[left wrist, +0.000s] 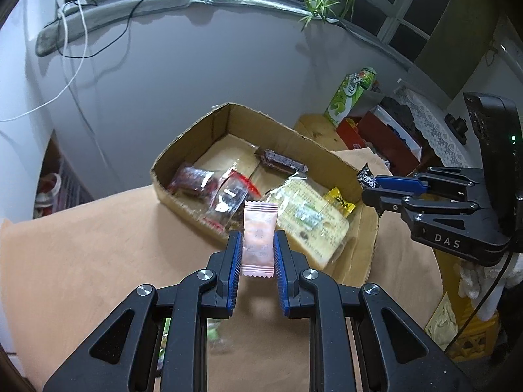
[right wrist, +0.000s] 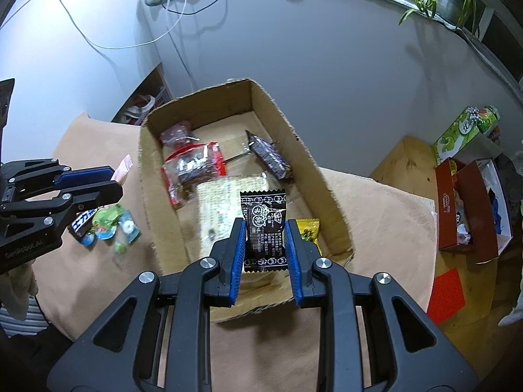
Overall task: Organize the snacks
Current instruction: 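Open the left tool over the box while the right tool releases the black packet, then move both tools back from the box to the remaining snacks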
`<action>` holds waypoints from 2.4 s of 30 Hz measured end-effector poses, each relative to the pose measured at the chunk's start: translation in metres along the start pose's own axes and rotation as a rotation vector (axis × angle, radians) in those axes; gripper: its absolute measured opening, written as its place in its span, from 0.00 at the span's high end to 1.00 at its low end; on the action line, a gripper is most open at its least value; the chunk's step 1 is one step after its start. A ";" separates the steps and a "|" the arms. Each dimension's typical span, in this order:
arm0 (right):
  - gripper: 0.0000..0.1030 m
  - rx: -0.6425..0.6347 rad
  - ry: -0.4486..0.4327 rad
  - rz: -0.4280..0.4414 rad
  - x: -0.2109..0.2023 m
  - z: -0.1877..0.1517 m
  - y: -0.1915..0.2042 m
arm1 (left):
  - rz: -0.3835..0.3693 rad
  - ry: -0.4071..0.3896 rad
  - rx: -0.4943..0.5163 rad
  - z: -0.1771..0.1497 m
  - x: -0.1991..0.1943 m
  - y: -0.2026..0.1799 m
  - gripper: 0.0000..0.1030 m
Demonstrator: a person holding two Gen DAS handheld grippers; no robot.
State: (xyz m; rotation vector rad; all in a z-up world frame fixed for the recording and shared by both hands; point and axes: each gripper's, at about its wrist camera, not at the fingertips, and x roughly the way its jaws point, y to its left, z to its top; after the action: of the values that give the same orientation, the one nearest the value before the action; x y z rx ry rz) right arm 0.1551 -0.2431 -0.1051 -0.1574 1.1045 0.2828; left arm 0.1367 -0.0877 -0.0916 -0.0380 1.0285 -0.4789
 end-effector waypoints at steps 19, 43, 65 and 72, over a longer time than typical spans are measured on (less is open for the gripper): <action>0.76 0.029 0.065 -0.013 0.041 0.011 -0.020 | 0.007 0.061 0.025 0.020 0.044 -0.016 0.82; 0.33 -0.008 0.043 -0.040 0.031 0.015 -0.001 | 0.021 0.057 -0.024 0.020 0.034 0.005 0.62; 0.33 -0.106 -0.011 0.082 0.001 0.004 0.074 | 0.083 0.016 -0.152 -0.019 -0.024 0.071 0.62; 0.33 -0.125 0.001 0.148 -0.002 -0.014 0.105 | 0.104 0.021 -0.211 -0.042 -0.037 0.097 0.62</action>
State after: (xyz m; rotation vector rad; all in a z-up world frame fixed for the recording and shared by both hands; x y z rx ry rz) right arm 0.1105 -0.1466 -0.1075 -0.1875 1.1020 0.4849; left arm 0.1216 0.0223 -0.1077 -0.1667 1.0932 -0.2750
